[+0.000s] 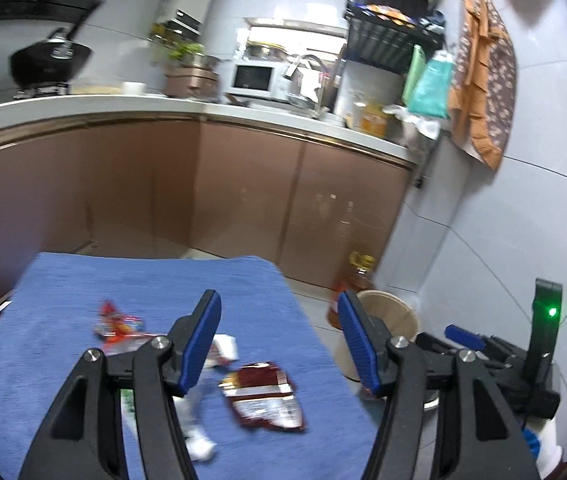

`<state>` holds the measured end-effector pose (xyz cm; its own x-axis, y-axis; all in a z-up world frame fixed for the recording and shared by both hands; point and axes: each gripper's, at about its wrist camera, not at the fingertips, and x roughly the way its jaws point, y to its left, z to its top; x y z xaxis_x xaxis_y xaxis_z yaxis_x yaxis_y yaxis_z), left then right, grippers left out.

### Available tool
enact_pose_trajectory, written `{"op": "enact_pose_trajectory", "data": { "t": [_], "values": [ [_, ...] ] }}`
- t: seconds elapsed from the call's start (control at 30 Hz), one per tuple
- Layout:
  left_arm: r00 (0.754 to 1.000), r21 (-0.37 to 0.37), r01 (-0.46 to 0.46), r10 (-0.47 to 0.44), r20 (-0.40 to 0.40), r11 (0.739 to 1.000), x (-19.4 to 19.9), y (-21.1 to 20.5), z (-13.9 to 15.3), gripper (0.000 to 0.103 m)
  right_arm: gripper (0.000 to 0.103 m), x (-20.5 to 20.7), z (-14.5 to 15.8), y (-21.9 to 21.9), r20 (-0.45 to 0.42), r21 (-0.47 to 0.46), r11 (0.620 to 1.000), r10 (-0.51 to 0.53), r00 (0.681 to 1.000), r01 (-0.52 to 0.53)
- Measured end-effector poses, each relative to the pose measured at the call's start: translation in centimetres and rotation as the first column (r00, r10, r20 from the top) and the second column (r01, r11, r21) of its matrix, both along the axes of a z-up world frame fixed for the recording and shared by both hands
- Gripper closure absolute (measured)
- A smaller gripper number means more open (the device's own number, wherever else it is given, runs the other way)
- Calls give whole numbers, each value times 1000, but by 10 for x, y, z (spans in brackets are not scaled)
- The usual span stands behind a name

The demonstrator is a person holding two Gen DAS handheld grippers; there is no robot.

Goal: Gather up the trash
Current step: 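Move both tools back over the remaining trash on the table, then grasp the red snack wrapper with the right tool while the left tool grasps the plastic bottle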

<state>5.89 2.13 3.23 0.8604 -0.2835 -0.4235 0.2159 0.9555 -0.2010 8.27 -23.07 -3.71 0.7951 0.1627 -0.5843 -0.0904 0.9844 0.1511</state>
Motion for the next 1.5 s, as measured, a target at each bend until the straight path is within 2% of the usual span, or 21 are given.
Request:
{"op": "enact_pose_trajectory", "data": {
  "t": [0.13,0.2,0.23,0.63,0.9,1.1,1.33,1.5],
  "values": [
    [997,-10,-75,75,13,997,-16,38,3,44,35,-3,9,32,11,8,998,56,998,-56],
    [994,-20,-111,111,14,994,-25,54,4,35,34,-8,14,45,17,3,997,80,997,-80],
    [992,-25,-124,125,17,992,-29,60,4,33,34,-10,16,51,20,1,996,93,995,-93],
    [962,-29,-266,267,49,963,-99,125,6,32,32,-52,45,104,64,-7,975,222,973,-222],
    [941,-17,-333,333,53,943,-124,151,1,32,31,-68,54,136,82,-10,953,304,949,-304],
    [942,-10,-334,334,17,943,-115,157,-12,32,31,-63,47,141,61,-2,949,313,948,-314],
    [953,-21,-298,296,-69,954,-87,161,-43,32,31,-44,23,141,-6,3,952,305,952,-305],
    [950,-25,-288,282,-136,957,-63,167,-64,32,31,-28,6,144,-49,15,950,311,949,-311]
  ]
}}
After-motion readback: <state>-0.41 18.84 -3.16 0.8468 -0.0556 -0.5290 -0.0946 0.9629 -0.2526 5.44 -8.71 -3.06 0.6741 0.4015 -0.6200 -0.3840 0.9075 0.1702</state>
